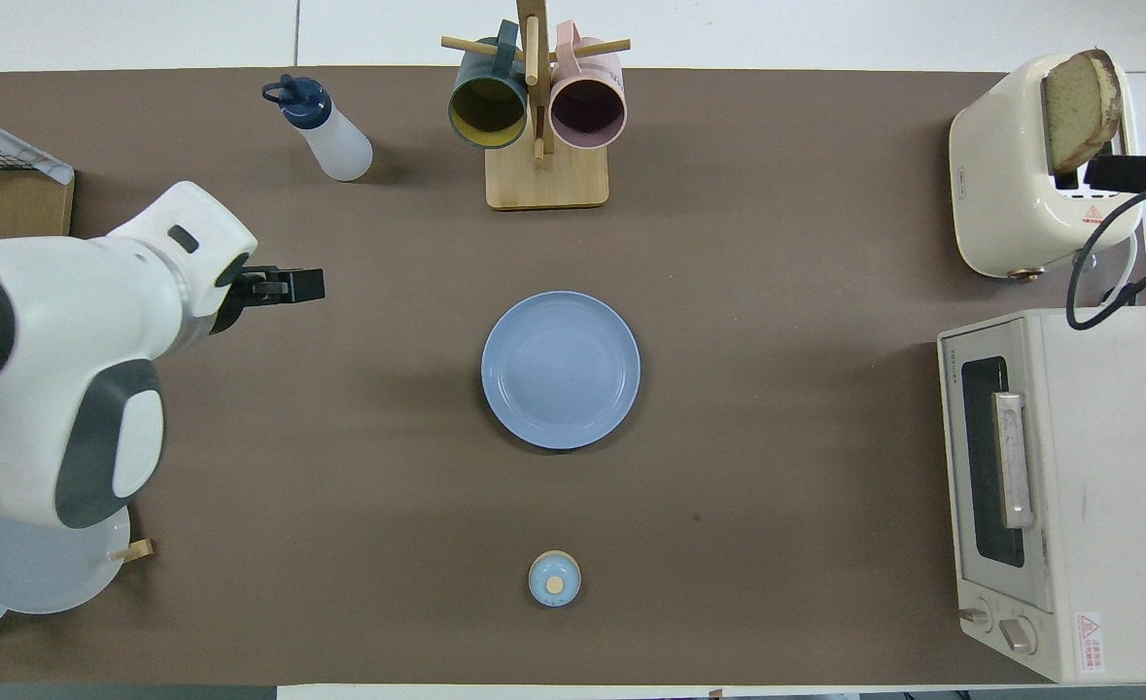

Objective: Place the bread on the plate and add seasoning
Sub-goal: 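Grasp the bottle with the left gripper while the right gripper reaches the toaster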

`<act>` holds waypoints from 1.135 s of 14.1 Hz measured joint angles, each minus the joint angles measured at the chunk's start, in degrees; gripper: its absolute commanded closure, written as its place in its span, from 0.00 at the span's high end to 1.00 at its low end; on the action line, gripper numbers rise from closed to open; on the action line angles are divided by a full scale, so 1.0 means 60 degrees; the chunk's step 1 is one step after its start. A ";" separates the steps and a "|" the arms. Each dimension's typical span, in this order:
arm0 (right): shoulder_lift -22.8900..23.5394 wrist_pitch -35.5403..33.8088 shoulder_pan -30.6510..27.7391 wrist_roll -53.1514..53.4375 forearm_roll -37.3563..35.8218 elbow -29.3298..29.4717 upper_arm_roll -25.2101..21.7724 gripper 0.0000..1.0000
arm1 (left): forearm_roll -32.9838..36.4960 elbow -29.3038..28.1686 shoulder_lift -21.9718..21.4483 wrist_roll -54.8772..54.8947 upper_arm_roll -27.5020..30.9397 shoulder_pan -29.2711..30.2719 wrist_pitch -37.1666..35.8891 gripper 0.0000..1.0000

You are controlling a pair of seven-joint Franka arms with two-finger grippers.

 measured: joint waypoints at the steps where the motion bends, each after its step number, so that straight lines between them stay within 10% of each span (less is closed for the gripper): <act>1: 0.0188 0.0500 0.0000 -0.0272 0.0000 -0.0092 0.0001 1.00 | 0.0789 -0.0042 0.0437 -0.0767 0.0000 -0.0100 0.0731 1.00; 10: 0.2352 0.2973 -0.0143 -0.1540 0.0000 0.0846 -0.0023 0.77 | 0.2258 0.1245 0.3470 -0.2893 0.0220 -0.0180 0.4111 1.00; 13: 0.2401 0.3020 -0.0296 -0.1629 0.0001 0.0881 -0.0024 0.51 | 0.2259 0.2208 0.4386 -0.3107 0.0462 -0.0167 0.4340 1.00; 16: 0.2405 0.2950 -0.0324 -0.1679 0.0568 0.0871 -0.0025 0.00 | 0.2260 0.2858 0.4898 -0.3209 0.0606 -0.0163 0.4346 1.00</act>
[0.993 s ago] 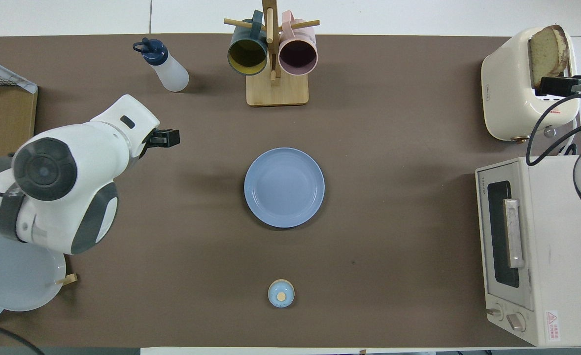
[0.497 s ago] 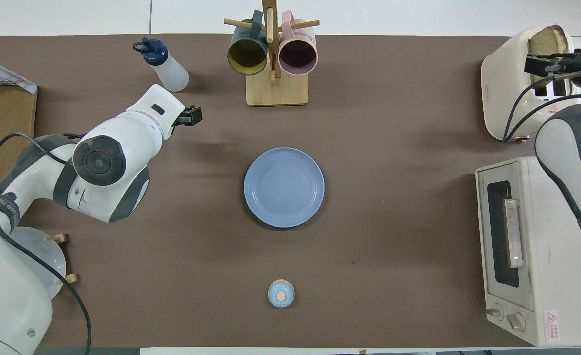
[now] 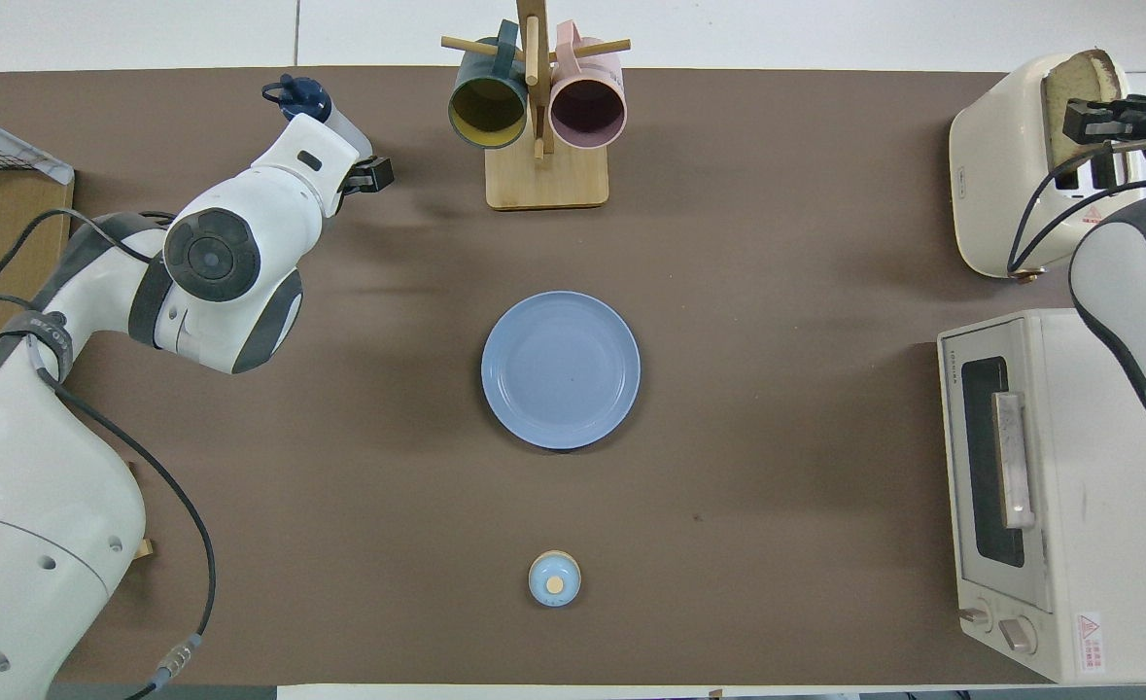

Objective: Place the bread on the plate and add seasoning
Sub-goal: 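Grasp the bottle with the left gripper while the right gripper reaches the toaster, then grasp the bread slice and lift it from the toaster with the right gripper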

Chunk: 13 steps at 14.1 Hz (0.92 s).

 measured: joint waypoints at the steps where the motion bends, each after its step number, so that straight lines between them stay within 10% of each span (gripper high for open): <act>1: 0.0000 -0.0088 -0.0013 -0.0018 0.0095 0.0002 0.0000 0.00 | 0.0000 0.0174 0.0138 -0.0013 0.0021 0.0000 0.0000 1.00; 6: 0.0002 -0.0927 -0.0112 -0.0579 0.0426 0.0250 0.0003 0.00 | 0.0007 0.0923 0.0743 -0.0035 0.0159 0.0002 -0.0001 1.00; 10: 0.0286 -0.5368 -0.0623 -0.1326 0.1994 0.2775 0.0006 0.00 | 0.0009 0.1013 0.0847 -0.0037 0.0164 0.0002 -0.0001 1.00; 13: 0.0649 -0.6292 -0.0809 -0.1506 0.2125 0.3827 0.0023 0.00 | 0.0009 0.1022 0.0848 -0.0039 0.0167 0.0002 0.0000 1.00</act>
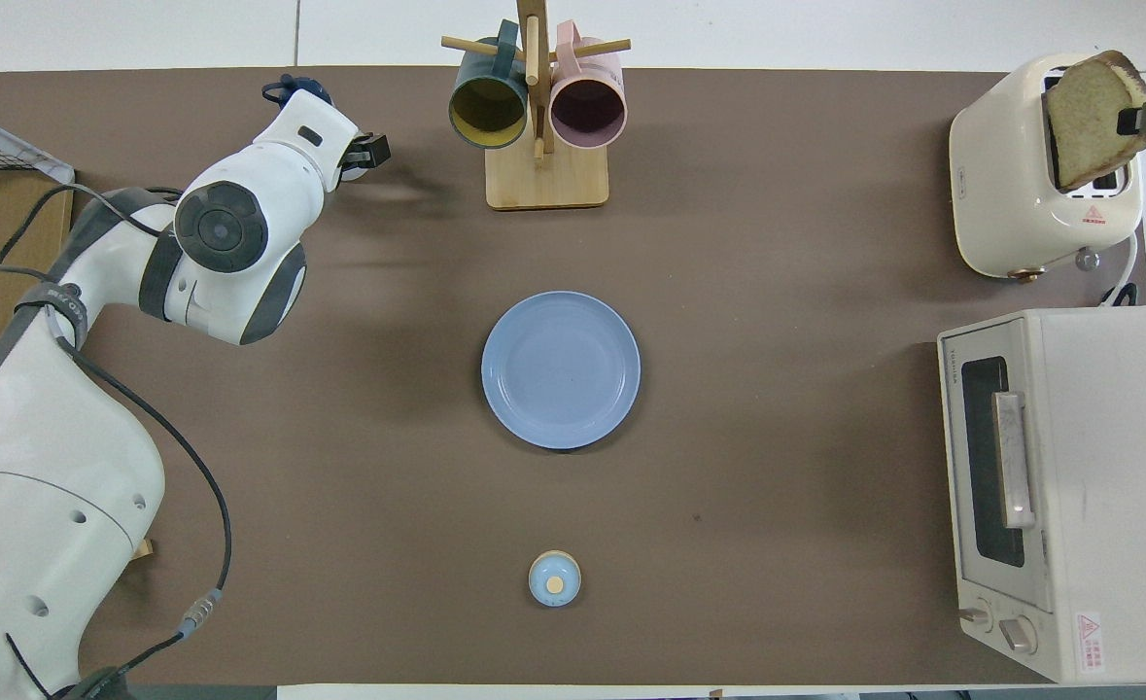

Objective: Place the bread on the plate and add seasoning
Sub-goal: 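Grasp the bread slice and lift it from the toaster with the right gripper, then carry the bread to the blue plate while the left gripper lifts the bottle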

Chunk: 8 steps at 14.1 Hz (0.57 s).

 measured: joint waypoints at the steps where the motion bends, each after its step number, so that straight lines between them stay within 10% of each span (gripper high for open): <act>1: 0.0083 -0.0218 0.0005 -0.0156 -0.0114 0.0157 0.0015 0.00 | 0.0000 0.0003 0.0000 0.0000 0.0001 0.0000 0.0000 1.00; 8: -0.0545 -0.1590 0.2318 0.0596 -0.1891 0.1207 0.0313 0.00 | 0.0000 0.0024 0.0090 -0.0013 0.0015 0.0025 0.0021 1.00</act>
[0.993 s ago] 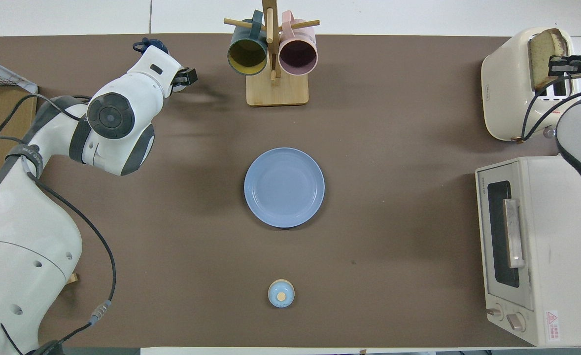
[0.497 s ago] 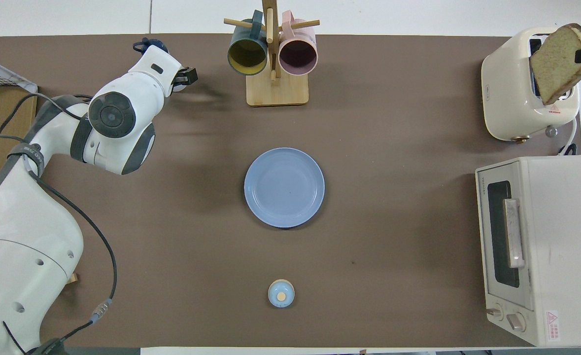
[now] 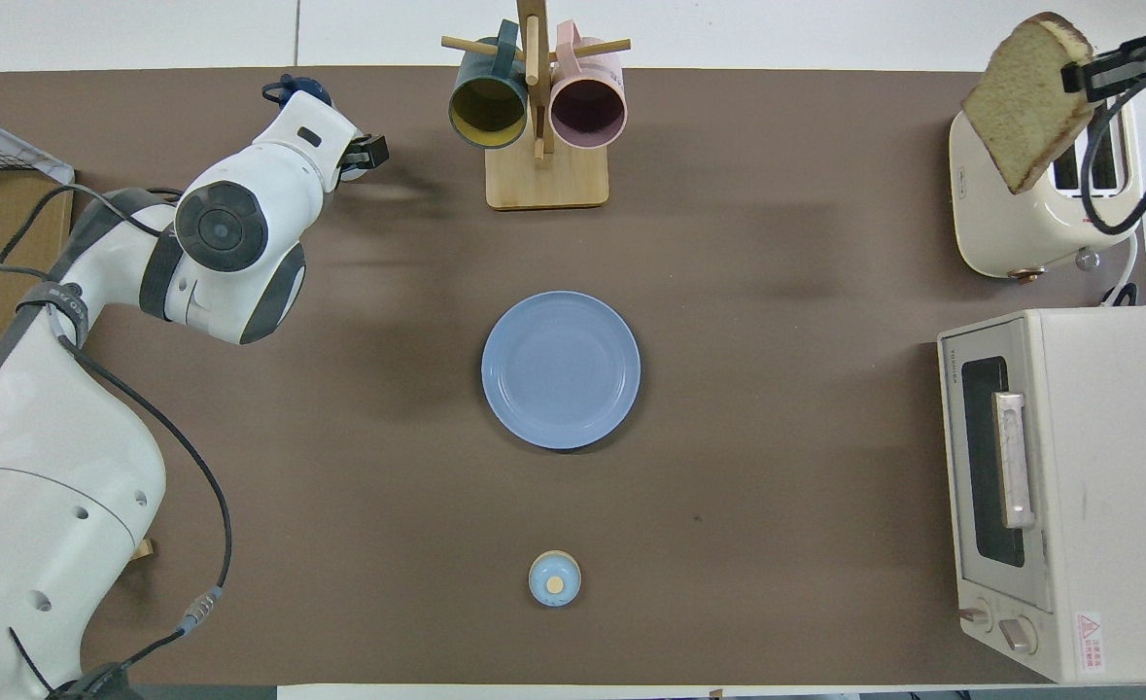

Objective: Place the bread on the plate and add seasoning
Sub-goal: 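Carry the bread to the blue plate while the left gripper lifts the bottle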

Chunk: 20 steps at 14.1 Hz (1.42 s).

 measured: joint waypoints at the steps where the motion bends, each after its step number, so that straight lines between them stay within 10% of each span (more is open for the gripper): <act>1: -0.0186 -0.0487 0.0317 0.0543 -0.0021 -0.0025 0.0018 0.00 | 0.0000 0.0008 0.0007 -0.0008 0.0000 0.0002 0.0011 1.00; 4: -0.0628 -0.0951 0.1022 0.2145 -0.0015 -0.0708 0.0150 0.00 | 0.0000 0.0013 0.0021 -0.0045 0.0000 0.0007 0.0041 0.85; 6: -0.0830 -0.1095 0.1691 0.2695 -0.0014 -0.1220 0.0200 0.00 | 0.0000 0.0015 0.0023 -0.0080 0.0000 0.0009 0.0071 0.00; 20: -0.1598 0.3949 0.5042 0.7142 0.0918 -0.5743 0.0286 0.00 | 0.0008 0.0002 -0.0053 -0.0152 0.0031 0.0484 0.1170 0.00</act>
